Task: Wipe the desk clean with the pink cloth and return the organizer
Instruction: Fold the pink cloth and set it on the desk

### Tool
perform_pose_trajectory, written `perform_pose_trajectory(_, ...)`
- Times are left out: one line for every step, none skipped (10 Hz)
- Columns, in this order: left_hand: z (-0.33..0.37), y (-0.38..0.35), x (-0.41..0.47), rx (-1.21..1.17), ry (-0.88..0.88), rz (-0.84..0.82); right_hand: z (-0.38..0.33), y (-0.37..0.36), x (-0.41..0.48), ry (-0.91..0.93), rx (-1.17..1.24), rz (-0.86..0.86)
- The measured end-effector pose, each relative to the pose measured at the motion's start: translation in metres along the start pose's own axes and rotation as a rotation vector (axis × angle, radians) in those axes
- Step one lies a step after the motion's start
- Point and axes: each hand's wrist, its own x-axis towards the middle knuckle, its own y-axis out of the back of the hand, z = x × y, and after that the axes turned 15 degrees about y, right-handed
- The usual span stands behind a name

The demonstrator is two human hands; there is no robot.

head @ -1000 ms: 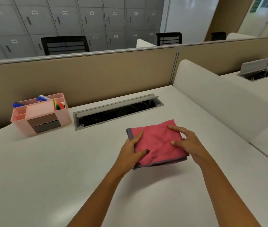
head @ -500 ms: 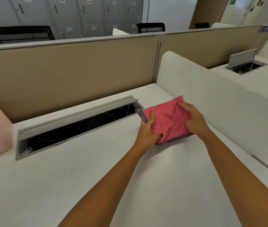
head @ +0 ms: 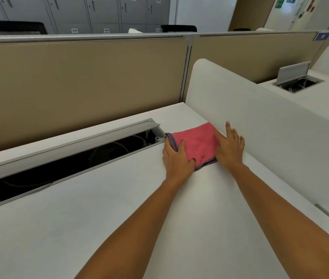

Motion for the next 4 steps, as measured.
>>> perform_pose_trajectory(0.0,-0.006,-0.003,0.107,-0.011,0.029,-0.002,-0.011,-0.015,-0.024,-0.003,-0.048)
perform_pose_trajectory(-0.004,-0.005,-0.01,0.218,0.002,0.001,-0.008,-0.011,-0.027,-0.056,-0.003,-0.04)
perform_pose_trajectory(-0.007,0.003,-0.024,0.13,-0.017,-0.027,-0.02,-0.001,-0.036,-0.05,0.12,0.067)
perform_pose_trajectory(-0.022,0.02,-0.046,0.049,-0.022,0.039,-0.049,0.006,-0.055,0.027,0.198,0.221)
